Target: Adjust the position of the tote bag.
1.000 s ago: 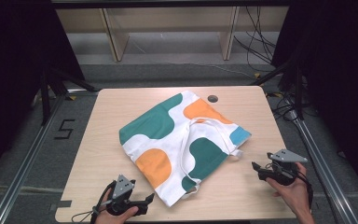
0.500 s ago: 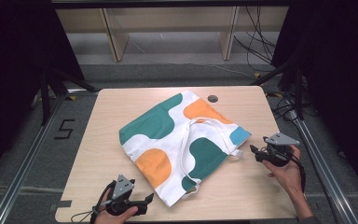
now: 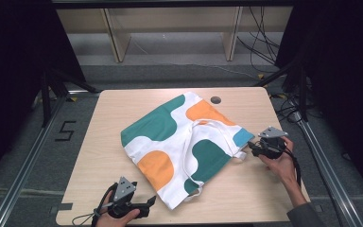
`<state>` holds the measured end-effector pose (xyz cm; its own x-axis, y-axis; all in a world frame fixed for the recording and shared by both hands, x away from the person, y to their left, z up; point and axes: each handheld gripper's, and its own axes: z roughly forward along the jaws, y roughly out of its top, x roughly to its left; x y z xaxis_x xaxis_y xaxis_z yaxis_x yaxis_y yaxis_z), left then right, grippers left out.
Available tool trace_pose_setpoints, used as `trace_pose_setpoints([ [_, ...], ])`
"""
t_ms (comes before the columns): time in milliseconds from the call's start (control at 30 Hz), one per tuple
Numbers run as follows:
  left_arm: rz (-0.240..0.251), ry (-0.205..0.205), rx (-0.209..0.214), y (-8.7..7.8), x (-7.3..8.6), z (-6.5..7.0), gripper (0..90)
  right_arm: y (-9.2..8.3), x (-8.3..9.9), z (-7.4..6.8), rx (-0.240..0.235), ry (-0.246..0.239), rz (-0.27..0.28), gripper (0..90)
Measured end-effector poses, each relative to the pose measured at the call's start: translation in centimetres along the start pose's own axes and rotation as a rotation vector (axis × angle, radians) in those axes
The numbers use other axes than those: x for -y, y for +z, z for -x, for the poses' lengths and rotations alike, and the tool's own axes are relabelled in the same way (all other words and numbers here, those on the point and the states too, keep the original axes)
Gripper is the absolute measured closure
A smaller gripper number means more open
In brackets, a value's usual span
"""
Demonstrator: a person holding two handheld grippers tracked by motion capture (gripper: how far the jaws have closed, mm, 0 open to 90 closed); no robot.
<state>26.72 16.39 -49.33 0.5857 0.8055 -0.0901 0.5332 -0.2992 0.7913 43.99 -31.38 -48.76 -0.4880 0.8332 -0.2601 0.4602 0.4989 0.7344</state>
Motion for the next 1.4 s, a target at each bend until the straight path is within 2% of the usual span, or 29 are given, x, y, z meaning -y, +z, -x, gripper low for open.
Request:
trace_pose_setpoints([
  [67,0.006,-0.009,-0.002,0.0,0.0,0.1,15.1,0.3,0.0,-0.1,0.004,0.008,-0.001,38.5],
  [100,0.009,-0.016,-0.001,0.1,0.0,0.1,15.1,0.7,0.0,0.1,-0.003,-0.01,-0.02,37.6],
  [167,0.001,-0.014,-0.013,0.1,0.0,0.0,15.1,0.9,-0.1,0.1,-0.007,-0.016,-0.006,37.5],
  [233,0.001,-0.012,-0.008,0.1,0.0,0.0,15.1,0.8,-0.4,0.2,0.008,0.004,0.012,36.9],
  [333,-0.005,-0.01,-0.011,0.1,0.0,0.1,15.1,1.3,-1.0,0.2,-0.012,-0.03,0.018,40.4],
  [433,0.002,-0.017,-0.005,0.1,0.0,0.1,15.1,2.0,-1.2,0.4,-0.029,-0.048,0.021,48.0],
  [467,-0.003,0.005,0.003,0.1,-0.1,0.0,15.1,2.2,-1.3,0.4,-0.048,-0.03,0.028,52.0],
  [500,-0.003,0.005,0.003,0.1,-0.1,0.0,15.1,2.2,-1.3,0.4,-0.048,-0.03,0.028,52.0],
  [533,-0.01,0.001,-0.003,0.1,-0.1,0.1,15.1,2.4,-1.3,0.5,-0.057,-0.047,0.032,60.0],
  [567,-0.009,-0.006,-0.005,0.2,0.0,0.1,15.1,2.6,-1.3,0.6,-0.054,-0.036,0.011,70.7],
  [600,-0.009,-0.006,-0.005,0.2,0.0,0.1,15.1,2.8,-1.3,0.6,-0.058,-0.039,0.016,74.0],
  [633,-0.007,-0.014,-0.004,0.1,0.1,0.2,15.1,2.7,-1.3,0.5,-0.056,-0.065,0.008,74.0],
  [667,0.001,-0.005,0.002,0.0,-0.1,0.2,15.2,2.4,-1.3,0.4,-0.039,-0.072,0.006,80.8],
  [700,0.001,-0.005,0.002,0.0,-0.1,0.2,15.2,2.4,-1.3,0.4,-0.039,-0.072,0.006,80.8],
  [767,-0.008,0.01,0.002,-0.1,0.0,0.0,15.2,1.6,-1.1,0.3,-0.081,-0.081,0.011,84.8],
  [800,0.011,-0.023,-0.005,0.0,0.1,0.2,15.2,1.6,-1.1,0.3,-0.081,-0.081,0.011,84.8],
  [833,-0.006,0.006,0.0,-0.2,0.1,-0.1,15.2,1.1,-0.9,0.0,-0.084,-0.066,0.012,84.8],
  [867,0.0,-0.002,0.005,-0.4,0.0,-0.2,15.2,0.1,-0.5,-0.9,-0.11,-0.083,0.006,84.8],
  [900,0.0,-0.002,0.005,-0.4,0.0,-0.2,15.2,0.1,-0.5,-0.9,-0.11,-0.083,0.006,84.8],
  [933,0.018,-0.021,-0.005,-0.4,0.1,-0.1,15.2,-0.4,-0.3,-1.4,-0.123,-0.082,0.0,84.8],
  [967,0.01,-0.009,-0.004,-0.8,0.2,-0.3,15.2,-1.4,0.1,-2.4,-0.139,-0.089,0.001,84.7],
  [1000,0.028,-0.026,-0.003,-0.9,0.2,-0.3,15.2,-1.9,0.2,-3.0,-0.149,-0.081,-0.007,84.6],
  [1167,0.029,-0.018,-0.01,-1.6,0.7,-0.4,15.2,-3.4,0.4,-4.5,-0.176,-0.11,0.006,84.3],
  [1233,-0.015,0.024,-0.009,-2.0,1.0,-0.3,14.8,-3.9,0.4,-4.9,-0.18,-0.116,0.015,84.1],
  [1267,0.0,0.024,-0.008,-1.8,1.3,0.2,14.8,-3.9,0.4,-4.9,-0.179,-0.114,0.017,84.0],
  [1300,-0.036,0.055,-0.016,-2.0,1.3,0.1,14.7,-3.8,0.4,-4.8,-0.183,-0.117,0.017,84.0],
  [1333,-0.06,0.095,-0.03,-1.9,1.2,0.0,14.8,-3.8,0.5,-4.9,-0.193,-0.098,0.007,83.9],
  [1367,-0.06,0.095,-0.03,-1.9,1.2,0.0,15.0,-3.8,0.5,-4.9,-0.193,-0.098,0.007,83.9],
  [1400,-0.065,0.077,-0.032,-1.6,1.3,0.3,15.3,-3.8,0.4,-4.8,-0.19,-0.109,0.023,83.8],
])
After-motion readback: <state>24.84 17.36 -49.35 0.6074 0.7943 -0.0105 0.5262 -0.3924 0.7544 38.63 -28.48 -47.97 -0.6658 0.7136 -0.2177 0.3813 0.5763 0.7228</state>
